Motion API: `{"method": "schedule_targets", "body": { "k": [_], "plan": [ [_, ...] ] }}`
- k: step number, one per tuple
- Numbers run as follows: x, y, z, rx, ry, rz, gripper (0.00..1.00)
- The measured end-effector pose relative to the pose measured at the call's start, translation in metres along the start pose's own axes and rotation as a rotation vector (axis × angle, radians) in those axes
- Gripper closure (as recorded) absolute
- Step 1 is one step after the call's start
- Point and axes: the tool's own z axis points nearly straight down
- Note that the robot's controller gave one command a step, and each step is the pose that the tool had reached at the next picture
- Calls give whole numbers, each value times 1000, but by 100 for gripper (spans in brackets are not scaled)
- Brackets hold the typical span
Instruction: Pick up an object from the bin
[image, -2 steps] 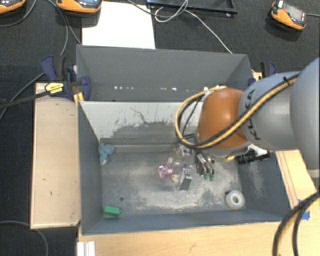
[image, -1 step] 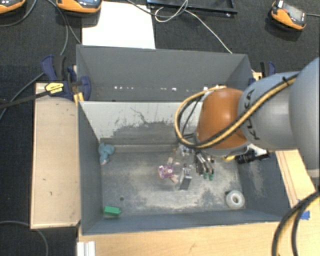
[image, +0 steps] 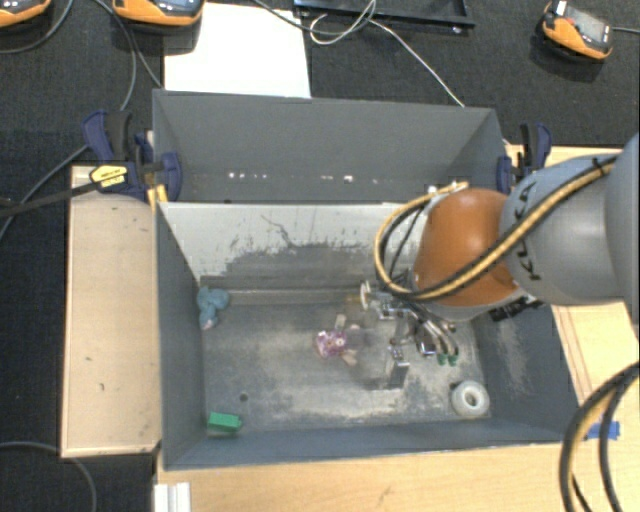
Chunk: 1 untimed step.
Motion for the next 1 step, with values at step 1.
{"method": "schedule_targets", "body": {
  "k": [1],
  "plan": [
    [2,6,5,0,0,153,0]
  ]
}}
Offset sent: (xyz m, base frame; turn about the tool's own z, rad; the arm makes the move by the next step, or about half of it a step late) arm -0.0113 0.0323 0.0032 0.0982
